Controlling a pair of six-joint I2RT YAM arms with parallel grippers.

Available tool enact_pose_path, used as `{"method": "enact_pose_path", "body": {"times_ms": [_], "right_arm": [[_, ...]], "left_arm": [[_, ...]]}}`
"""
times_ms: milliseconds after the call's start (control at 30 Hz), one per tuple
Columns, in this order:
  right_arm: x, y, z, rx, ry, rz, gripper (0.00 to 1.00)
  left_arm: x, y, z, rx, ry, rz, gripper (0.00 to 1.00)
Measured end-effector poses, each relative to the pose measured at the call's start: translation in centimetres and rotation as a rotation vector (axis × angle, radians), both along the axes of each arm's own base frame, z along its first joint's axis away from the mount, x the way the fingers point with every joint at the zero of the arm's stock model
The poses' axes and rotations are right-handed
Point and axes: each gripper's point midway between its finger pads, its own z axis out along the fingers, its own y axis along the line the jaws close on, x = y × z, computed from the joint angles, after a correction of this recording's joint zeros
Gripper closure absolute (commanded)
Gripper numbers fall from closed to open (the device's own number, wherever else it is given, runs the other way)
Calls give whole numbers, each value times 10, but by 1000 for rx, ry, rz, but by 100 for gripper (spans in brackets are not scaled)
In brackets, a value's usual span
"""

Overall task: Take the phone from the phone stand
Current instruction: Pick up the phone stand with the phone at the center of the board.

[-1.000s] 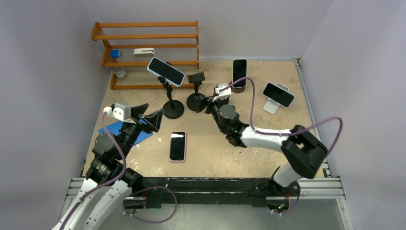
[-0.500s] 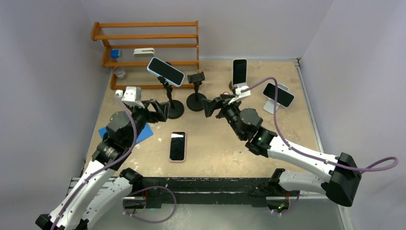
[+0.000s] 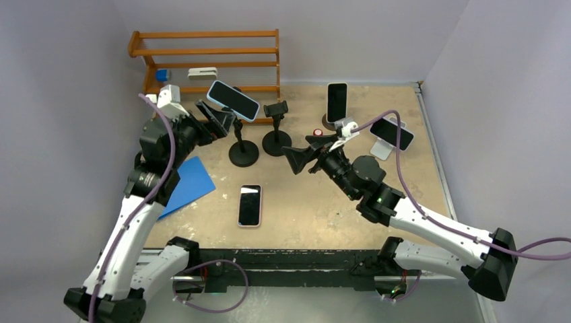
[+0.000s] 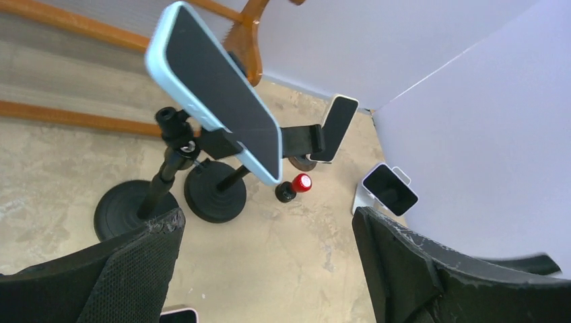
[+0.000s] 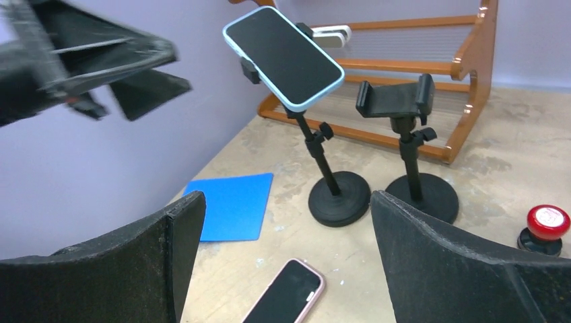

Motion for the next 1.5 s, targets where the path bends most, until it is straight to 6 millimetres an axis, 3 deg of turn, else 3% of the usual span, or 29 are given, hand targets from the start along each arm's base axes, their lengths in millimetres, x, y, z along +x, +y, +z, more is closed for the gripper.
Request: {"method": "enact_pose_path", "body": {"times_ms": [100, 233, 600, 933, 1300, 1500], "right_arm": [[-12, -2, 10, 22, -23, 49, 7], [-23, -7, 16, 40, -42, 82, 7], [-32, -11, 13, 46, -43, 107, 7], [-33, -9, 14, 56, -41, 117, 8], [-34, -10, 16, 67, -39, 117, 8], [-35, -15, 23, 84, -51, 108, 8]], "left_arm": [[17, 13, -13, -70, 80, -3, 12], [23, 28, -33, -164, 162, -9, 15], [26, 6, -43, -382, 187, -143, 29], [43, 6, -41, -449, 181, -127, 34], [61, 9, -58, -467, 227, -95, 39], [67, 9, -55, -474, 226, -92, 42]]}}
